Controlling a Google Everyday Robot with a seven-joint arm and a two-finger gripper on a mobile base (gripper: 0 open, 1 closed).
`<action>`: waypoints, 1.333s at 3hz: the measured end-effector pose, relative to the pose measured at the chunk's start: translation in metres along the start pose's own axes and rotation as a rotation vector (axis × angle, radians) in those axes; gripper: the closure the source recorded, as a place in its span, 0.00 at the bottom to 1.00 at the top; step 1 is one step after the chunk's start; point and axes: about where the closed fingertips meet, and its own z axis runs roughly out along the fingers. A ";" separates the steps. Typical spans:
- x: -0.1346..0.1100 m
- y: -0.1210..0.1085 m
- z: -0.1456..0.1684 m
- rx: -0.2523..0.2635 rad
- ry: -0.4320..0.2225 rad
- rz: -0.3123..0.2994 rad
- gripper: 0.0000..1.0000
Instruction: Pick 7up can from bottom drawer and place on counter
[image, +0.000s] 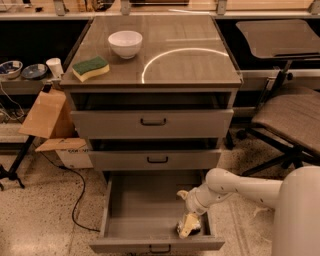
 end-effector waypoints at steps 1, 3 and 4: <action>0.000 0.000 0.000 0.000 0.000 0.000 0.00; 0.065 -0.012 0.011 0.098 -0.052 0.043 0.00; 0.101 -0.033 0.023 0.158 -0.098 0.024 0.00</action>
Offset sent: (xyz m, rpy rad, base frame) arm 0.0005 -0.0540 -0.0424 0.0165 -0.0388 -0.1193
